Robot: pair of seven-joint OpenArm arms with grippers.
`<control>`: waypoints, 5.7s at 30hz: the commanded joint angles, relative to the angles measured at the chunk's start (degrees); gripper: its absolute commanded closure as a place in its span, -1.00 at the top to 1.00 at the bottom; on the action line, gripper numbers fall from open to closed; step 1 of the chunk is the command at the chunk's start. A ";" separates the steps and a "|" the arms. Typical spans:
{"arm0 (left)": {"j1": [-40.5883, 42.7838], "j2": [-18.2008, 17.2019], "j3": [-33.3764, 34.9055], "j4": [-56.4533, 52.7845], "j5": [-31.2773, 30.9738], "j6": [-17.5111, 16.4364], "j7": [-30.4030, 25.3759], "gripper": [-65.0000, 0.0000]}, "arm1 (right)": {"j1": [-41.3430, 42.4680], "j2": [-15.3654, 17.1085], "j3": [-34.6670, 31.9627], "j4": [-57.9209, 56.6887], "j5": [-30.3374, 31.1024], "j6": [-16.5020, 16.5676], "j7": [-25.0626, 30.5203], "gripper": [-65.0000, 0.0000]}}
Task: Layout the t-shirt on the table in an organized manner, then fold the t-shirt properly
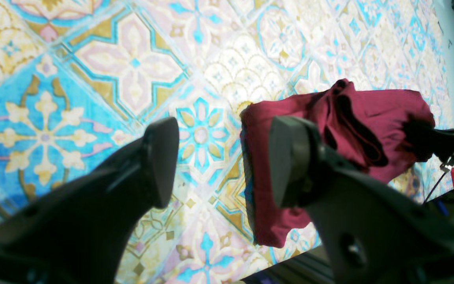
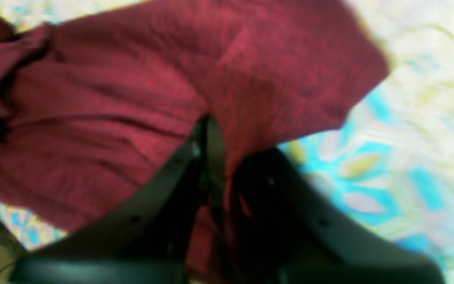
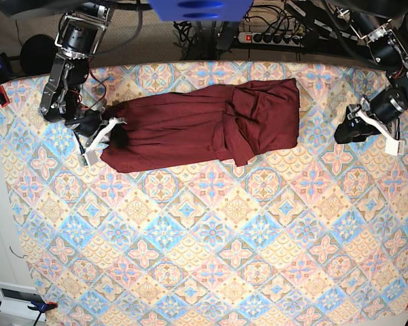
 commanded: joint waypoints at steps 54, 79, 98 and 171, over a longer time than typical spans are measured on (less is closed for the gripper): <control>-0.30 1.22 -0.14 0.83 1.04 0.12 -0.84 0.09 | 2.55 -4.76 -46.69 27.08 -18.22 0.14 6.03 -0.98; 0.58 1.22 -0.22 0.83 0.86 0.03 -0.84 0.09 | 7.82 -10.56 -53.29 20.48 -28.25 0.14 8.49 -0.57; -0.74 2.37 -0.14 0.74 0.95 0.03 -0.84 0.09 | -0.97 -10.47 -42.12 27.60 -53.39 0.14 13.32 -0.48; -0.74 2.45 -0.14 0.74 0.86 -0.06 -0.84 0.09 | 14.42 -3.70 -19.18 -2.02 -0.73 0.14 5.41 -0.89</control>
